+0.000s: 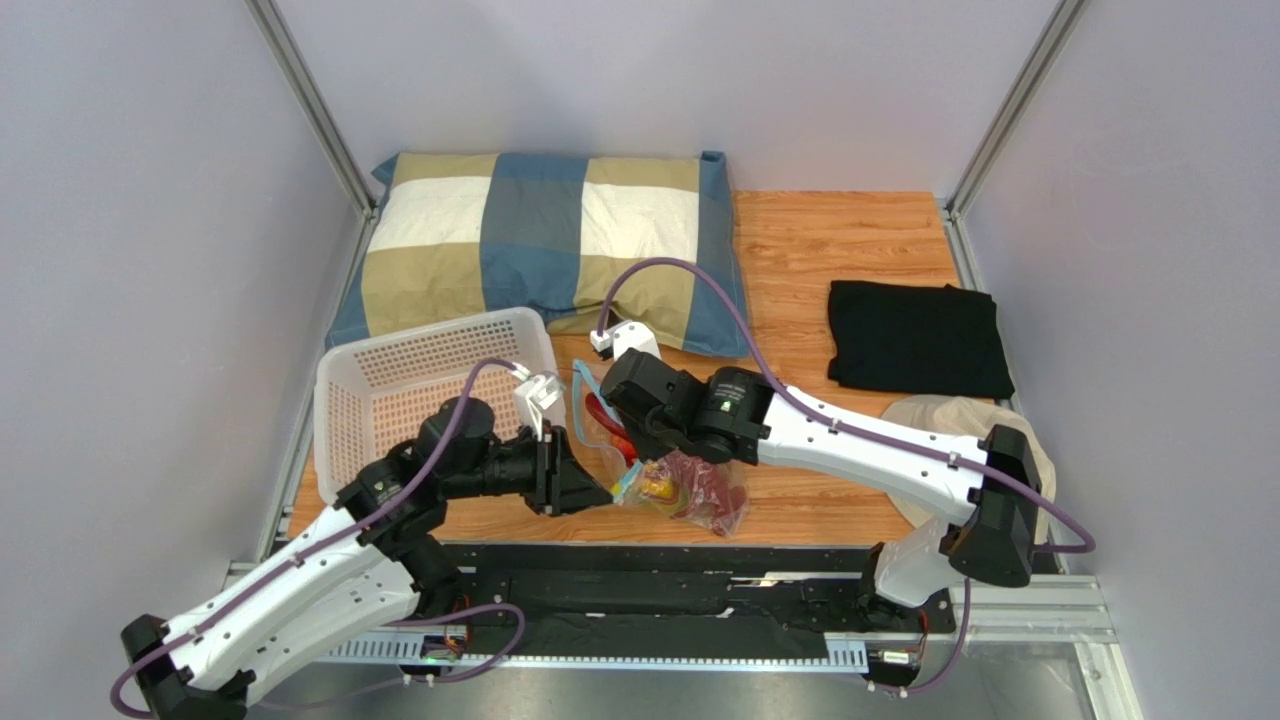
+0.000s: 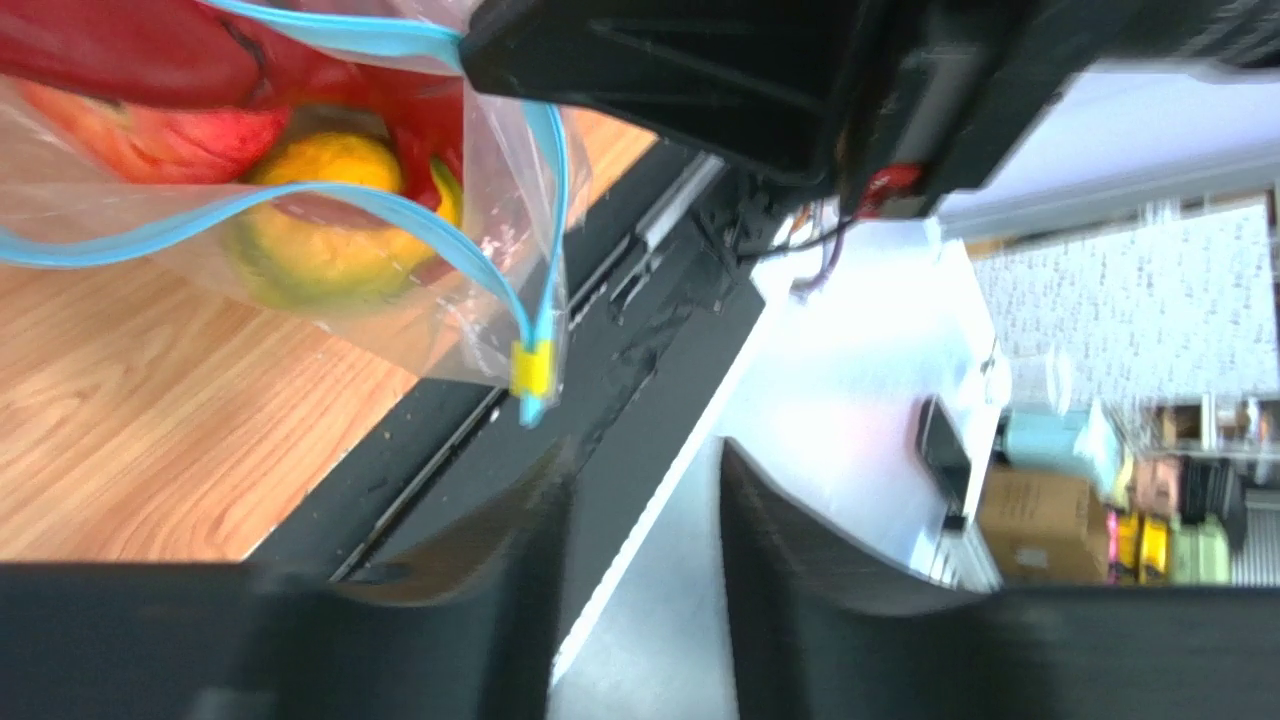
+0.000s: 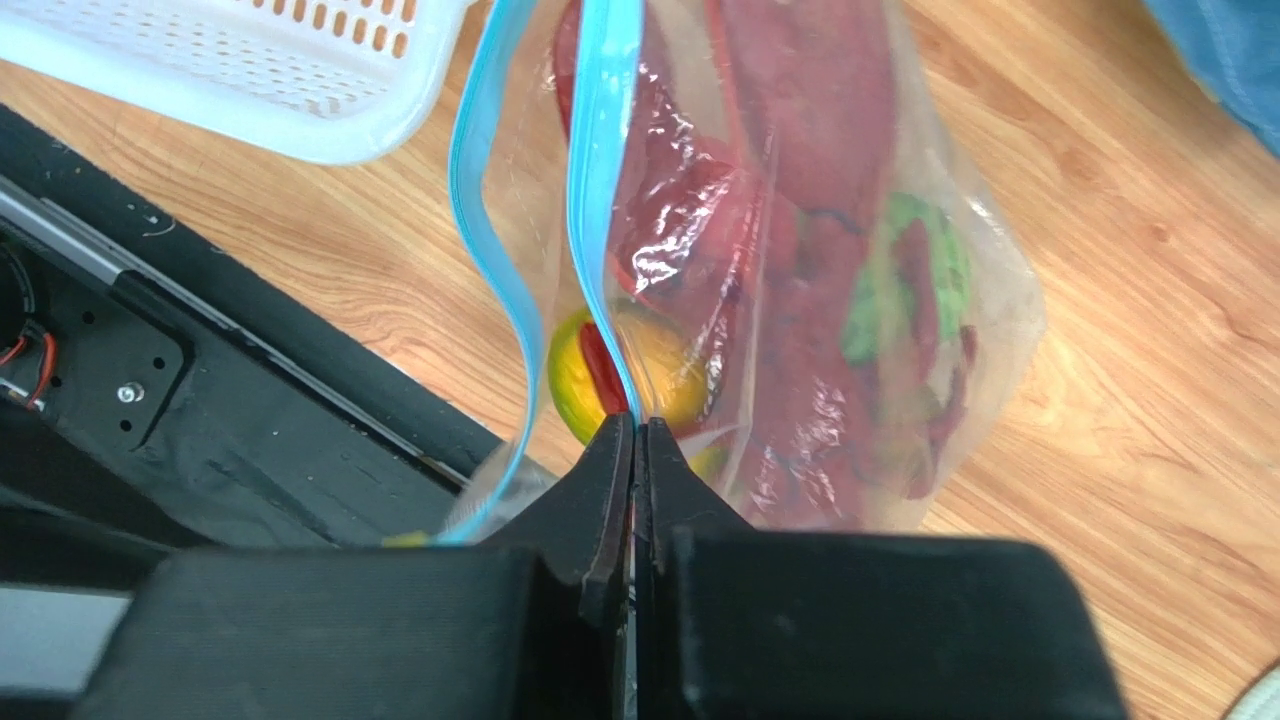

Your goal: Open the zip-top bag and remove the fake food

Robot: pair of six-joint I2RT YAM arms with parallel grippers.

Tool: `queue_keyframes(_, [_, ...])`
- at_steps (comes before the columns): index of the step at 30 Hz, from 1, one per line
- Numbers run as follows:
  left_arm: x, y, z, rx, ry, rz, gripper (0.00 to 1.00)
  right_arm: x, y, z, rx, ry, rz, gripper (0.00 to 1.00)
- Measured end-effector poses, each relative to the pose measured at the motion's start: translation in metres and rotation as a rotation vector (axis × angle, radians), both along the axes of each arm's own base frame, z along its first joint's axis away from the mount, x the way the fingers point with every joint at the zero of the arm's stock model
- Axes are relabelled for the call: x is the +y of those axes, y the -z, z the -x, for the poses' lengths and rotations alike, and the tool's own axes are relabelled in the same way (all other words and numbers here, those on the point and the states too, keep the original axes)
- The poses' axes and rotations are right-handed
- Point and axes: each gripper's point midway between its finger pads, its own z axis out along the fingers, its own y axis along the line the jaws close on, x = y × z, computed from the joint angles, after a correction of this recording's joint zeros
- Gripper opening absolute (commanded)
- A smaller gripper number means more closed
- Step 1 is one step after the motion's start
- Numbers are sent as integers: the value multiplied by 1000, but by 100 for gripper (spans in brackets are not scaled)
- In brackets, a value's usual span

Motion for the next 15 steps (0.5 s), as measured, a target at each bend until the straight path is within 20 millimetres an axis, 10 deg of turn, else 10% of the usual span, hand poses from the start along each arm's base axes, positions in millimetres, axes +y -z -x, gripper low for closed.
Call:
queue_keyframes(9, [8, -80, -24, -156, -126, 50, 33, -12, -31, 5, -130, 16, -90, 0])
queue_keyframes(15, [-10, -55, -53, -111, -165, -46, 21, -15, -51, 4, -178, 32, -165, 0])
